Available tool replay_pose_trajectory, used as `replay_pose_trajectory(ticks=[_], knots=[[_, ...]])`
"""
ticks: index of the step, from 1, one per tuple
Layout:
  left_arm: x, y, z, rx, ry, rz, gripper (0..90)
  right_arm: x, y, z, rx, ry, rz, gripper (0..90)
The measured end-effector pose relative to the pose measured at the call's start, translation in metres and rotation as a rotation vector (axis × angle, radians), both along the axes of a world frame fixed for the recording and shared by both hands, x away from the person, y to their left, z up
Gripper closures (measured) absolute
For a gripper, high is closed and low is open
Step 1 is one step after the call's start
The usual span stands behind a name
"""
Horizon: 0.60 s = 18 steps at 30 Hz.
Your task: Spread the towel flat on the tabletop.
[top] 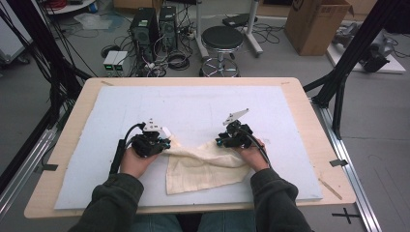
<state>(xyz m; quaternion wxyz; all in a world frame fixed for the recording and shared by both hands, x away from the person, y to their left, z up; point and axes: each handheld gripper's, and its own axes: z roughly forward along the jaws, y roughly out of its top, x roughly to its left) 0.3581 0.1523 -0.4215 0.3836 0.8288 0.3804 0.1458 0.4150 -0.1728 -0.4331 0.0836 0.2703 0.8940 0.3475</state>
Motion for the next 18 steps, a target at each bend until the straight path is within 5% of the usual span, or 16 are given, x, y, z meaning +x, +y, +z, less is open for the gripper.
replay_pose_trajectory(ticks=[3, 10, 18], knots=[[0.000, 0.002, -0.001, -0.019, -0.006, 0.017, 85.4, 0.000, -0.002, 0.000, -0.008, 0.005, 0.016, 87.3], [0.000, 0.009, 0.005, -0.064, -0.037, 0.047, 85.6, -0.002, -0.004, 0.004, 0.009, 0.022, 0.043, 89.0], [0.018, 0.016, 0.023, -0.109, -0.091, 0.114, 85.9, -0.006, -0.018, 0.037, 0.055, -0.067, 0.003, 89.4]])
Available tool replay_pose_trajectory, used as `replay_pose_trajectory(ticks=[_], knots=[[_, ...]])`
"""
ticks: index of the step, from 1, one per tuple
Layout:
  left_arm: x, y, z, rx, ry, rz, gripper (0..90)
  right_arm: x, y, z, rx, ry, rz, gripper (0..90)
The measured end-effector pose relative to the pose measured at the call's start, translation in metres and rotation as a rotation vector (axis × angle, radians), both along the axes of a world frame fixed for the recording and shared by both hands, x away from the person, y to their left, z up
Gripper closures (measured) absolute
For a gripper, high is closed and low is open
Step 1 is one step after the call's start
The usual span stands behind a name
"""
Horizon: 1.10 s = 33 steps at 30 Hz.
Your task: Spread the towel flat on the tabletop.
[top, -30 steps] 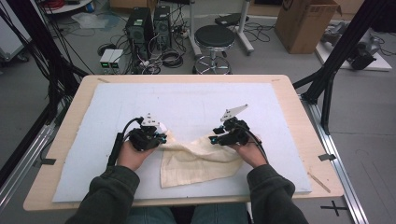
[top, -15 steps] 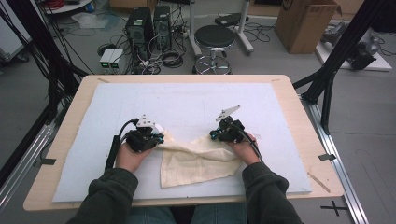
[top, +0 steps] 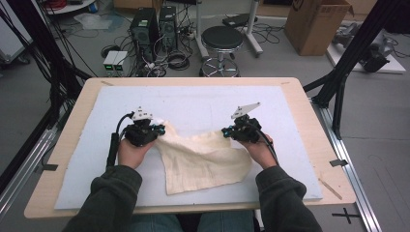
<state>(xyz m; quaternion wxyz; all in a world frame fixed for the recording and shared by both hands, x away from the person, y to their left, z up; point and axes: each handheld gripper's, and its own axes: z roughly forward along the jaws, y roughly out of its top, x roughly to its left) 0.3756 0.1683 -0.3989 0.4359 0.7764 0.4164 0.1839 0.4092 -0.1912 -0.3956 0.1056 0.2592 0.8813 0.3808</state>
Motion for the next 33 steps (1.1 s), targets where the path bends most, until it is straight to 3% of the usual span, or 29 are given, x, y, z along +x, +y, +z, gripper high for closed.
replay_pose_trajectory(ticks=[3, 4, 5, 7, 8, 9, 10, 12, 14, 17, 18, 20, 21, 24, 27, 29, 33], knots=[[0.021, -0.001, 0.010, -0.017, -0.030, 0.035, 85.9, 0.008, -0.004, 0.011, -0.013, -0.028, -0.032, 89.4], [0.045, -0.002, 0.018, -0.042, -0.050, 0.072, 85.8, 0.025, -0.012, 0.023, -0.041, -0.083, -0.116, 88.8], [0.045, -0.002, 0.018, -0.042, -0.050, 0.072, 84.1, 0.038, -0.019, 0.030, -0.016, -0.105, -0.199, 86.6], [0.068, -0.006, 0.024, -0.006, -0.072, 0.168, 61.0, 0.059, -0.034, 0.043, 0.059, -0.129, -0.364, 60.6], [0.078, -0.005, 0.026, -0.026, -0.039, 0.188, 61.0, 0.059, -0.034, 0.043, 0.059, -0.129, -0.364, 60.6], [0.082, -0.003, 0.027, -0.051, -0.026, 0.190, 55.1, 0.065, -0.039, 0.047, 0.093, -0.118, -0.404, 61.2], [0.082, -0.001, 0.026, -0.057, -0.030, 0.180, 55.3, 0.067, -0.044, 0.049, 0.116, -0.109, -0.395, 61.4], [0.079, 0.001, 0.023, -0.033, -0.032, 0.144, 54.4, 0.062, -0.047, 0.047, 0.105, -0.105, -0.362, 61.3], [0.074, 0.005, 0.018, -0.032, -0.018, 0.120, 52.6, 0.053, -0.048, 0.039, 0.101, -0.099, -0.324, 60.4], [0.060, 0.010, 0.011, -0.050, -0.004, 0.095, 51.7, 0.041, -0.047, 0.023, 0.082, -0.053, -0.266, 57.6], [0.056, 0.011, 0.009, -0.035, 0.005, 0.080, 51.2, 0.036, -0.047, 0.019, 0.083, -0.040, -0.251, 56.2], [0.044, 0.012, 0.007, -0.027, -0.015, 0.065, 49.8, 0.026, -0.046, 0.012, 0.083, -0.041, -0.223, 54.1], [0.038, 0.012, 0.005, -0.040, -0.023, 0.058, 49.7, 0.022, -0.046, 0.010, 0.074, -0.020, -0.208, 51.6], [0.023, 0.013, 0.000, -0.026, -0.019, 0.021, 48.5, 0.010, -0.041, 0.013, 0.079, 0.038, -0.148, 46.5], [0.008, 0.013, -0.002, -0.034, -0.025, -0.019, 48.0, 0.000, -0.038, 0.015, 0.093, -0.010, -0.121, 46.8], [-0.002, 0.011, -0.003, -0.027, -0.036, -0.045, 46.7, -0.007, -0.037, 0.013, 0.081, -0.004, -0.099, 45.1], [-0.020, 0.011, -0.006, -0.023, -0.033, -0.089, 45.4, -0.024, -0.038, 0.006, 0.103, -0.004, -0.058, 42.9]])
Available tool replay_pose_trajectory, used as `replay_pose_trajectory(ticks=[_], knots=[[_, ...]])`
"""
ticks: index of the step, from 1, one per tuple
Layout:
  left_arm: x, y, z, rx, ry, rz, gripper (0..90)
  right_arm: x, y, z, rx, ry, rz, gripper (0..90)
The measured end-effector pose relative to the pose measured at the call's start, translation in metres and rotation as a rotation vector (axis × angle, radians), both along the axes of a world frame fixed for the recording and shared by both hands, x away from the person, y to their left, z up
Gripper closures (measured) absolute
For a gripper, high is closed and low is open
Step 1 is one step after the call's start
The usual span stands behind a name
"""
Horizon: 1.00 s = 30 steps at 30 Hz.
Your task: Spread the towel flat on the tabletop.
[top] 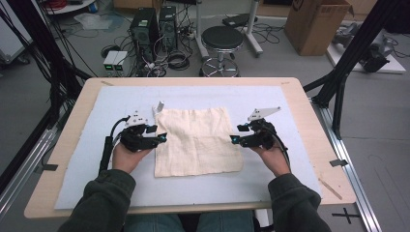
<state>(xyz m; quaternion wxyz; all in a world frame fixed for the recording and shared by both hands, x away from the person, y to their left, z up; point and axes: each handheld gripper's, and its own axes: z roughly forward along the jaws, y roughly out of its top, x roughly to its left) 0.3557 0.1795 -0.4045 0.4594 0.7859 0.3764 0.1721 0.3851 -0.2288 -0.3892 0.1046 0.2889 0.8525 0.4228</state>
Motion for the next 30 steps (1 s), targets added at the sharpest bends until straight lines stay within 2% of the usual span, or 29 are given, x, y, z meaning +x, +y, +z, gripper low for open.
replay_pose_trajectory(ticks=[4, 6, 9, 11, 13, 18, 21, 24, 27, 30], knots=[[-0.019, 0.001, -0.004, -0.003, -0.011, -0.035, 45.1, -0.016, -0.002, -0.013, 0.002, 0.016, 0.028, 39.8], [-0.028, 0.000, -0.007, 0.006, -0.010, -0.049, 44.6, -0.019, -0.002, -0.015, 0.004, 0.025, 0.029, 39.7], [-0.040, 0.002, -0.011, 0.042, -0.001, -0.080, 43.8, -0.028, -0.003, -0.020, -0.015, 0.014, 0.043, 36.8], [-0.048, 0.004, -0.014, 0.040, -0.001, -0.094, 43.5, -0.034, -0.003, -0.023, -0.011, 0.015, 0.046, 35.5], [-0.052, 0.005, -0.018, 0.038, 0.009, -0.100, 43.5, -0.038, -0.003, -0.026, -0.005, 0.016, 0.054, 35.5], [-0.059, 0.005, -0.026, 0.046, 0.034, -0.122, 44.8, -0.047, -0.001, -0.032, -0.029, 0.017, 0.077, 40.0], [-0.062, 0.002, -0.029, 0.058, 0.049, -0.163, 46.3, -0.050, -0.001, -0.036, -0.040, 0.024, 0.096, 42.7], [-0.062, -0.002, -0.032, 0.076, 0.068, -0.198, 50.0, -0.052, 0.000, -0.038, -0.046, 0.027, 0.104, 44.0], [-0.061, -0.005, -0.034, 0.101, 0.074, -0.207, 51.0, -0.054, 0.001, -0.041, -0.061, 0.021, 0.107, 46.3], [-0.061, -0.006, -0.037, 0.124, 0.092, -0.219, 55.1, -0.053, 0.002, -0.044, -0.075, 0.038, 0.113, 49.4]])
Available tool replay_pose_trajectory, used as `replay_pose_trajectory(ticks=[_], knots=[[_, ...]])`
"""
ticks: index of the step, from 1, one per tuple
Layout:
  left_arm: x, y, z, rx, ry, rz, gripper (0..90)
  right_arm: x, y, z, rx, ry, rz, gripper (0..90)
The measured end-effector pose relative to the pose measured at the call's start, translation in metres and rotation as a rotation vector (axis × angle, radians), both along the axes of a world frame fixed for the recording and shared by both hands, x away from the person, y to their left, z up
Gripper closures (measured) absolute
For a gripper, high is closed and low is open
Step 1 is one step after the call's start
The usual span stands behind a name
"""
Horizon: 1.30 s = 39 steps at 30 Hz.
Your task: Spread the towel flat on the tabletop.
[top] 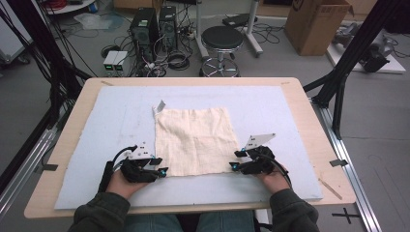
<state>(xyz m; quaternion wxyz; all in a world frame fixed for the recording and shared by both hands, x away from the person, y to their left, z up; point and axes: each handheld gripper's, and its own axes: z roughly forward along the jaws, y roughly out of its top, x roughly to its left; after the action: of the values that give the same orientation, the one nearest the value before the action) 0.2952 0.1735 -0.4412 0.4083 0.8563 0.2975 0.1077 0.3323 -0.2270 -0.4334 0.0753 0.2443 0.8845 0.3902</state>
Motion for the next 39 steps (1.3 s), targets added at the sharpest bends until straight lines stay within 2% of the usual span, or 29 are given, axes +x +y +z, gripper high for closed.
replay_pose_trajectory(ticks=[5, 10, 17, 19, 23, 25, 30, 39], knots=[[0.000, 0.000, -0.001, 0.008, -0.005, 0.003, 58.8, 0.001, 0.003, -0.006, -0.035, 0.017, 0.011, 50.6], [-0.002, -0.001, -0.001, 0.031, -0.035, 0.004, 65.1, 0.000, 0.003, -0.006, -0.048, 0.001, 0.001, 56.1], [-0.001, 0.000, -0.001, 0.036, -0.046, 0.005, 80.0, 0.002, 0.002, -0.006, -0.051, 0.000, -0.007, 70.7], [-0.002, 0.000, -0.001, 0.038, -0.050, 0.002, 84.6, 0.002, 0.002, -0.005, -0.050, 0.002, 0.006, 77.7], [-0.002, 0.000, 0.000, 0.045, -0.054, 0.000, 87.5, 0.000, 0.003, -0.005, -0.043, 0.022, 0.020, 86.5], [-0.003, 0.001, 0.000, 0.043, -0.048, -0.002, 87.8, -0.001, 0.004, -0.005, -0.046, 0.014, 0.022, 87.2], [-0.005, 0.006, 0.002, 0.045, -0.050, 0.006, 87.9, -0.001, 0.003, -0.005, -0.032, 0.034, 0.025, 88.2], [-0.013, 0.015, 0.008, 0.034, -0.061, 0.010, 88.0, -0.009, 0.006, -0.002, -0.001, 0.052, 0.063, 88.5]])
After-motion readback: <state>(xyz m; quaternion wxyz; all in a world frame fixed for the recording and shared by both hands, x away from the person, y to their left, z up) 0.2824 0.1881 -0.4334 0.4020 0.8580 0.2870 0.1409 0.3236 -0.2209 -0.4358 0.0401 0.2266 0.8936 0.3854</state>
